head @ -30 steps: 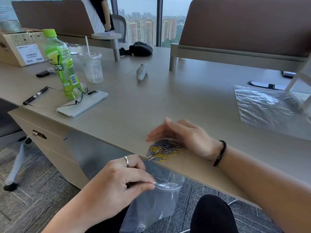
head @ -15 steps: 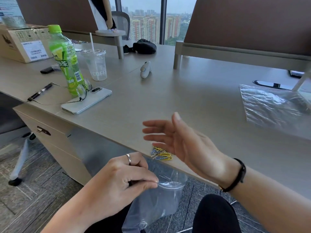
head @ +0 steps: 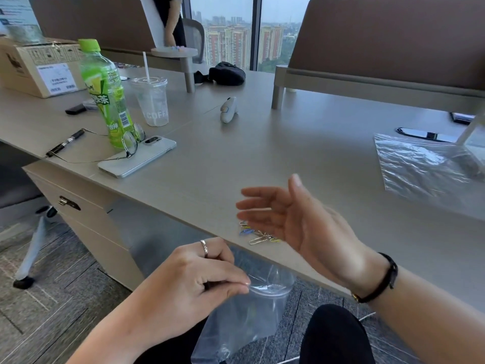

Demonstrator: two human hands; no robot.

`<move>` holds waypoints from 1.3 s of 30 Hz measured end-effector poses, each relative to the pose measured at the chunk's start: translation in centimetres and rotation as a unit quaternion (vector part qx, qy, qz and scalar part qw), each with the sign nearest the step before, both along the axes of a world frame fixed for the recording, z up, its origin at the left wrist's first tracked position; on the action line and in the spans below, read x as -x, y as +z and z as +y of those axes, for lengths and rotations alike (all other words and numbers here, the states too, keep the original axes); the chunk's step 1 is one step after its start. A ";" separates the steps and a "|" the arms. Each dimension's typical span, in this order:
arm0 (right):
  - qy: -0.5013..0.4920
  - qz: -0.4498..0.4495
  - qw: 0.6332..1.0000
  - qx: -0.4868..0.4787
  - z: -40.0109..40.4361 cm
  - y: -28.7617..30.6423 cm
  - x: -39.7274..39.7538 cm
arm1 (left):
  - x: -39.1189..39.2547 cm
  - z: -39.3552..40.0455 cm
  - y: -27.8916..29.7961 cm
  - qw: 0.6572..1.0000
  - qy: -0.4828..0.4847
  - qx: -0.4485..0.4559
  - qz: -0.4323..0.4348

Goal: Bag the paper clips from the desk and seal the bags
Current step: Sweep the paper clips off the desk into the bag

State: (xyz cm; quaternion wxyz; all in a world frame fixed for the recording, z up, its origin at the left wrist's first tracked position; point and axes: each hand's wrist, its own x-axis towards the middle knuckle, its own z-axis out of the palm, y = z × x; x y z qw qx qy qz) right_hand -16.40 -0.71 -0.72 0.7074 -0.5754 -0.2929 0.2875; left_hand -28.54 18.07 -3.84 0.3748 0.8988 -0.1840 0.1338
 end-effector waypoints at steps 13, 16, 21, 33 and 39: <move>0.069 -0.514 0.740 0.428 -2.6 -0.5 -0.7 | 0.0 0.0 0.2 1.000 0.008 -0.011 -0.001; 0.078 -0.534 0.721 0.435 -2.0 -1.0 -0.9 | 0.0 0.0 0.2 1.000 0.009 -0.014 0.000; 0.110 -0.541 0.733 0.396 -2.0 -1.0 -1.3 | -0.1 0.1 0.2 1.000 0.005 -0.018 -0.003; 0.171 -0.439 0.820 0.326 -2.4 -0.6 -1.8 | -0.4 -0.1 0.1 1.000 0.003 -0.011 -0.006; 0.107 -0.393 0.851 0.331 -3.2 0.1 -2.2 | -0.4 0.0 0.1 1.000 0.002 -0.013 -0.007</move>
